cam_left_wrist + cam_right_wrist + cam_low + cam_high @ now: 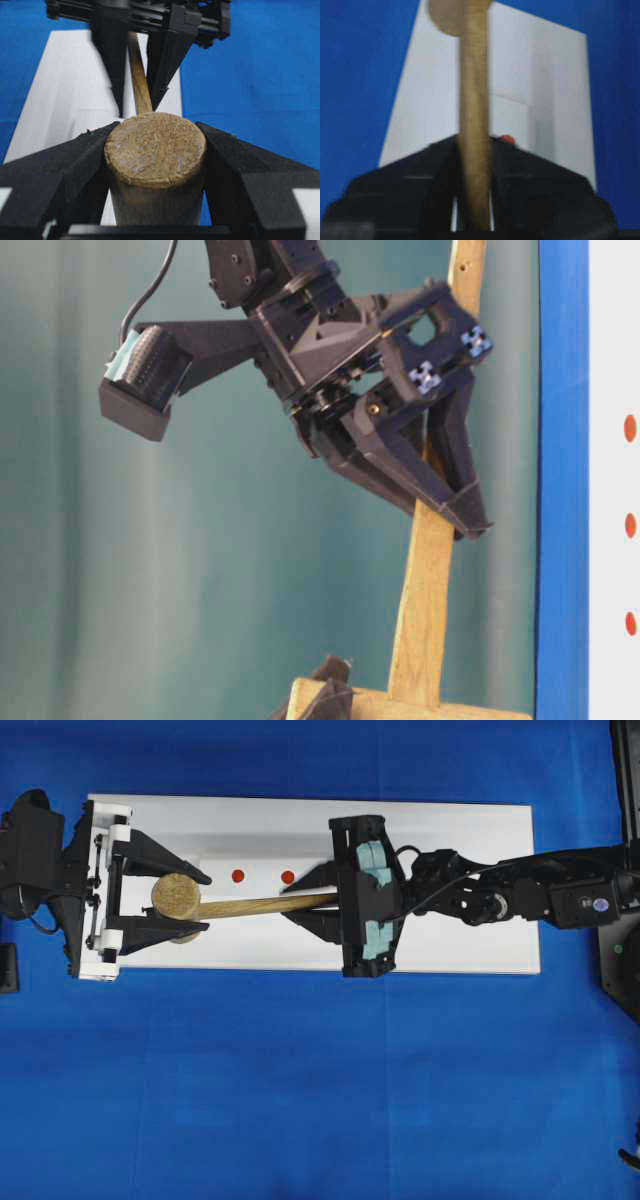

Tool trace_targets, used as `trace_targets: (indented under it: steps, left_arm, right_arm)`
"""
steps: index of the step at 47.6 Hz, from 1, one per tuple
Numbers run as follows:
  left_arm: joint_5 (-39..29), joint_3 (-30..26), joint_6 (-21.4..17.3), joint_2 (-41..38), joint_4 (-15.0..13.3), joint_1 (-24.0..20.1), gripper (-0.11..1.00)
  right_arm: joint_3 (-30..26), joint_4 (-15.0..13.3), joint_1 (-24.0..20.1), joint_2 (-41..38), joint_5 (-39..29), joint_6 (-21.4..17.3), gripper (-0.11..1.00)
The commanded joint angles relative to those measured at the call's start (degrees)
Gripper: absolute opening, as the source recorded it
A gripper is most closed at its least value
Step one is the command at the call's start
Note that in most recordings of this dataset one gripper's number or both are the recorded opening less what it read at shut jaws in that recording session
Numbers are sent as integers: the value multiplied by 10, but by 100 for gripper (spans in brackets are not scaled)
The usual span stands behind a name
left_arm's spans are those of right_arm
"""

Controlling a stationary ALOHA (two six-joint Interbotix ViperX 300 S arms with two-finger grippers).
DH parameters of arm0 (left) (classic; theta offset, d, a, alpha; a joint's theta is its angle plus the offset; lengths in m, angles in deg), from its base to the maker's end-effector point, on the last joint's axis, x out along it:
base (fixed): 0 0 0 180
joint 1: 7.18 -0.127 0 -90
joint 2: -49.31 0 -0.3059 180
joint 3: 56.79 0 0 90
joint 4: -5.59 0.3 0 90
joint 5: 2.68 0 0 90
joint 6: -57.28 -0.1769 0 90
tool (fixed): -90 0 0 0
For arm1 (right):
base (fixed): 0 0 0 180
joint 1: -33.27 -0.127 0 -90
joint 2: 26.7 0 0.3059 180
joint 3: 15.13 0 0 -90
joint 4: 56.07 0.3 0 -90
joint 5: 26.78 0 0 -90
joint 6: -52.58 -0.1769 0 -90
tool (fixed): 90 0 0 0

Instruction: Hit the mark with a hammer.

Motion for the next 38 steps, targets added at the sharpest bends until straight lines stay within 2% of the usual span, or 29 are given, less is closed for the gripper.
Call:
trace_targets:
  steps: [1, 38]
  left_arm:
    - [4, -21, -2, 1, 1, 4, 46]
    - [15, -20, 3, 3, 1, 5, 48]
  right_arm:
    - [-12, 1, 3, 7, -4, 1, 5]
    - [-7, 12, 3, 18, 4, -1, 3]
